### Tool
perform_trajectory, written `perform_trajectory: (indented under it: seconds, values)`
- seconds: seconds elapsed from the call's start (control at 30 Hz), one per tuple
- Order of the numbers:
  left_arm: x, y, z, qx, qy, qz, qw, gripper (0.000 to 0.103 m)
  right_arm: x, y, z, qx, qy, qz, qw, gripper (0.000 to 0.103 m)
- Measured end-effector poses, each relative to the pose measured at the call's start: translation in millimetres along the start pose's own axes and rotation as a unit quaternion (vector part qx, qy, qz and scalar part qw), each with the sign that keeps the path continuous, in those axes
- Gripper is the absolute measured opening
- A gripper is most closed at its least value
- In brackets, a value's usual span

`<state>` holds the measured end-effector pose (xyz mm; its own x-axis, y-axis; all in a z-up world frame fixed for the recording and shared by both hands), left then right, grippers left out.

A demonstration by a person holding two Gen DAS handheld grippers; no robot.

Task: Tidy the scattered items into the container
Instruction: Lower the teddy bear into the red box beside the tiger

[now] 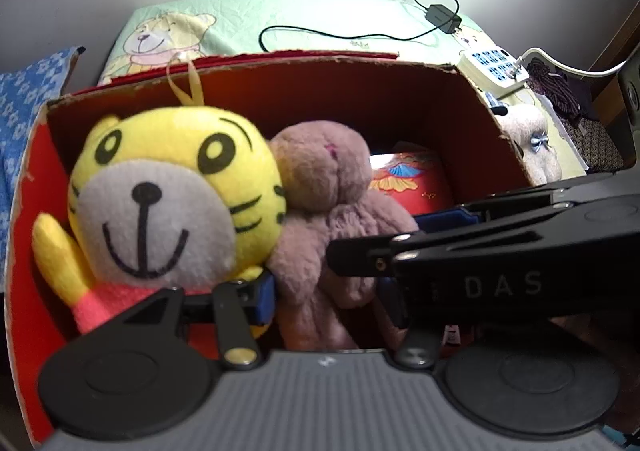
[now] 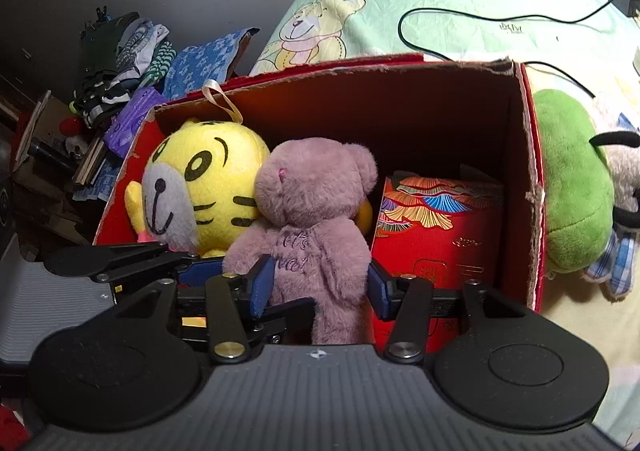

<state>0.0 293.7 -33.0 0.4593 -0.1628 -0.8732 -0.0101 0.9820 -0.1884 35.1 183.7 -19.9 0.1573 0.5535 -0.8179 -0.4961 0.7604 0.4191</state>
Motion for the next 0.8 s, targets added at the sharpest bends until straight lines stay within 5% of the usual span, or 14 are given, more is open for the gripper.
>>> perform_trajectory:
  seconds: [0.53,0.8]
  values:
    - [-7,0,0,-0.021,-0.002,-0.016,0.9997,0.061,-22,5,0,-0.027,-0.042,-0.019,0.999,0.058]
    - [-9,-1,0,-0.023,-0.002,-0.010,0.9997,0.061,-39,7,-1,-0.030,-0.080,-0.030,0.996,0.052]
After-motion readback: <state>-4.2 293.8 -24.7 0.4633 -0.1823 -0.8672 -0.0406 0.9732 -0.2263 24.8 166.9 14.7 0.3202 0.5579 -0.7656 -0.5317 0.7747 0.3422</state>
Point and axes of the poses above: each gripper's, at about its wrist camera, not at the fingertips, and x roughly the way its jaws point, y to its left, z to its top, the point moved 4 cm from there along x, roughly the way its jaws point, and after that the axes turned 2 degrees about y, right-handed, at the moved point
